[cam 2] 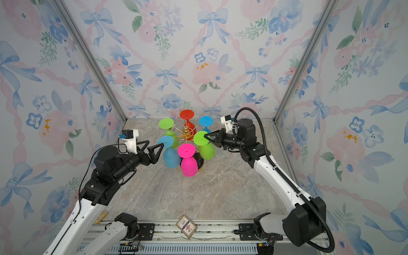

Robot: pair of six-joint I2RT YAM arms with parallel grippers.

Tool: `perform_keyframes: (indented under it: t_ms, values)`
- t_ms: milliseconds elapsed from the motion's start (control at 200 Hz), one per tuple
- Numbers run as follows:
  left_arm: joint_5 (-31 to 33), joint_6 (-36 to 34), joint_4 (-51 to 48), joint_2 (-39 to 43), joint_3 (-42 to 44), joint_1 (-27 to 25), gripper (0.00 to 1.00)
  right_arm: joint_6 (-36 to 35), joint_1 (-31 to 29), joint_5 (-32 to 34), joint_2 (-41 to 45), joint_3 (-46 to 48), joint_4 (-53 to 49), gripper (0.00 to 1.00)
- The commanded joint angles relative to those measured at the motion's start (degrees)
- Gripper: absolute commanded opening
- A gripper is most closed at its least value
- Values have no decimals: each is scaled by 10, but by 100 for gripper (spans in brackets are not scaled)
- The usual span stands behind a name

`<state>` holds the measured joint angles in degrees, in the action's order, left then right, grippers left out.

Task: Take the wine glass off the wine glass rack
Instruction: 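Close the right gripper on the green glass's base while the left gripper waits, then pull the green glass off its rack hook with the right gripper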

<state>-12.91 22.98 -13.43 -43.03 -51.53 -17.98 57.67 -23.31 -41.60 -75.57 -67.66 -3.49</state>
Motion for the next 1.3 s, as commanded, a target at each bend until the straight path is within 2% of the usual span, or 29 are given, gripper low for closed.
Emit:
perform_keyframes:
  t_ms: [0, 435, 645, 760, 1045, 1295]
  values:
    - [-6, -11, 1, 5, 4, 4, 98, -3, 4, 2, -7, -22, 30, 0]
    - [-5, -12, 1, 2, 6, 3, 98, -31, 2, 20, -12, -21, 42, 0]
    - [-3, -13, 1, -3, 8, 4, 98, -112, -26, 24, -16, -41, 8, 0]
    - [-3, -13, 1, -4, 7, 3, 98, -133, -36, 25, -20, -46, 4, 0]
    - [-3, -12, 1, -7, 11, 3, 98, -138, -43, 37, -21, -51, -4, 0]
    - [-2, -13, 1, -10, 11, 3, 98, -98, -41, 76, -21, -77, 11, 0]
